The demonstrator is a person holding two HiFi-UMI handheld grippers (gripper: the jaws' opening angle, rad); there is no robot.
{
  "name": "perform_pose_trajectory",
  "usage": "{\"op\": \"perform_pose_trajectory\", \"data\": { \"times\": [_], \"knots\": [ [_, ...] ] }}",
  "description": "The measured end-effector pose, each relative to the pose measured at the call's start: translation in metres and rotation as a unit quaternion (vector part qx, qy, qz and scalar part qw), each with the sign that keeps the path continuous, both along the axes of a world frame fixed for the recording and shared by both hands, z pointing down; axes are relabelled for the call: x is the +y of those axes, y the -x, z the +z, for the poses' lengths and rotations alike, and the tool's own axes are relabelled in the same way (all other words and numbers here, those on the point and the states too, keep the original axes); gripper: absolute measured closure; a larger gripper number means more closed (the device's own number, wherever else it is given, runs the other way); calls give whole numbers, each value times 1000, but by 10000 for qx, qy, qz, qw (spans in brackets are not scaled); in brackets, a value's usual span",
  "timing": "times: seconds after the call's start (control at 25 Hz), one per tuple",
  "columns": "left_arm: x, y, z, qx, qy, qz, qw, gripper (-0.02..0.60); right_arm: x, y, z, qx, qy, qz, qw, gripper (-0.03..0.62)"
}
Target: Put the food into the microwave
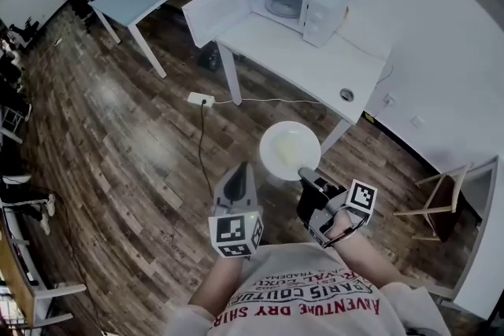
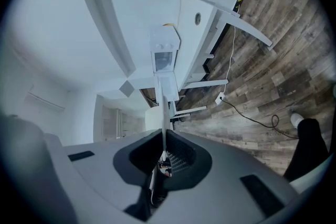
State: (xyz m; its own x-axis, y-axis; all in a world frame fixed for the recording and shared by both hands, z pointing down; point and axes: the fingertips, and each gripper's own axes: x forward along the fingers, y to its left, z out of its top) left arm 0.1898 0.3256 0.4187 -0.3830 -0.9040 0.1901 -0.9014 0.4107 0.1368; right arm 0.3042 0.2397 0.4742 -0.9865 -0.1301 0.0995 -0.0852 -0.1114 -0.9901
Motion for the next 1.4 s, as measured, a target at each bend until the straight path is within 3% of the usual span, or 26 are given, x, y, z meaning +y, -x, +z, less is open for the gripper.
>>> {"op": "perform_pose_trajectory", "data": {
  "times": [0.32, 0.72, 1.0, 1.4],
  "knots": [
    [13, 114, -4, -132, 99, 169, 9997, 575, 7, 104, -3, -108, 80, 290, 9995, 571],
    [-15, 190, 18, 140, 139, 185, 9996, 575, -21, 190, 0, -104, 123, 175, 9997, 571],
    [-70, 242, 22, 117, 221, -1, 9997, 575, -82, 242, 12, -59, 304, 87, 9995, 571],
    [-194, 328, 2, 3, 45, -309, 9995, 575, -211, 329, -6, -212, 224, -154, 9994, 571]
  ]
}}
